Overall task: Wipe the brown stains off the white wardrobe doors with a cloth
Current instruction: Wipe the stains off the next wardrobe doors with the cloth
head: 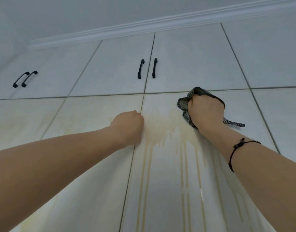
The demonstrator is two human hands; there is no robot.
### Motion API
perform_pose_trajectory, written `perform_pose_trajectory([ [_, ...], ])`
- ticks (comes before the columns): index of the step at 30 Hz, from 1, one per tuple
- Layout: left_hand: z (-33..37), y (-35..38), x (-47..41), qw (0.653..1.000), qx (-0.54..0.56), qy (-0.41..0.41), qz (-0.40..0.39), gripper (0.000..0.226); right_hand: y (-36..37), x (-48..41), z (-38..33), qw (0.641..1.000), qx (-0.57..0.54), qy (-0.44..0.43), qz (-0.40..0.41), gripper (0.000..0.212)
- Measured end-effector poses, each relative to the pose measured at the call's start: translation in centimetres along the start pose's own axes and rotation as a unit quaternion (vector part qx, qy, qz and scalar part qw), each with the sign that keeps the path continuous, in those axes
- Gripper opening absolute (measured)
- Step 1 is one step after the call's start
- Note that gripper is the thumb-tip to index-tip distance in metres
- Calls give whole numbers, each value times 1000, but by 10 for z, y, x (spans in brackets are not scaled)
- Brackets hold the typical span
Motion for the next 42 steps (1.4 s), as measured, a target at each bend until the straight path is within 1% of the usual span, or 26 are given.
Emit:
perform_pose_trajectory([
  [3,-8,3,4,1000,-2,11,-12,30,-3,-4,-36,999,-4,-30,-19,8],
  [6,-16,12,8,999,0,27,-30,56,-12,-3,-82,999,-20,-42,-16,3],
  [8,-18,15,10,998,16,28,-46,75,-17,0,-118,997,-35,-69,-16,3],
  [10,-18,17,12,997,28,20,-62,84,-25,1,-148,993,-80,-91,-8,10],
  [12,-16,17,13,996,25,19,-78,76,-28,-3,-165,988,-116,-104,-13,15],
  [14,-13,14,14,994,11,20,-103,70,-24,-6,-170,985,-117,-125,-29,16],
  [17,-14,12,11,988,-3,10,-152,78,-24,-4,-158,987,-86,-137,-17,26],
  [19,-13,11,8,983,-17,-6,-182,84,-20,-3,-136,991,-62,-114,-16,27],
  [21,-8,10,8,979,-41,-13,-201,80,-13,-5,-103,996,-46,-75,-26,28],
  [23,-3,7,7,978,-67,-4,-197,68,-7,-8,-64,998,-26,-45,-32,30],
  [25,1,-1,4,981,-76,22,-177,47,-2,-8,-19,999,-13,-13,-37,29],
  [27,3,-6,2,980,-88,44,-174,27,3,-3,31,999,0,35,-39,29],
  [30,7,-6,0,977,-113,63,-167,17,9,8,97,992,34,119,-40,33],
  [32,10,-3,-1,975,-129,74,-165,12,3,16,111,988,53,142,-21,47],
  [34,9,1,0,975,-124,75,-167,13,-7,19,103,987,60,146,-9,58],
  [36,6,4,2,976,-118,70,-170,15,-13,18,89,982,59,178,-11,59],
  [38,3,6,4,977,-116,67,-167,29,-13,14,66,978,55,200,-13,58],
  [40,-2,11,3,980,-99,56,-161,49,-15,7,27,984,31,177,-13,50],
  [42,-9,19,0,986,-68,30,-152,63,-17,-2,-28,993,-1,119,-21,43],
])
Point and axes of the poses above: each hand's wrist, its own x-axis away from the middle knuckle, its own y-axis out of the palm, z = x × y, the point moved 8 cm from there along -x, towards the middle knuckle, and after that the axes turned 15 degrees about x, right-handed, at the moved point
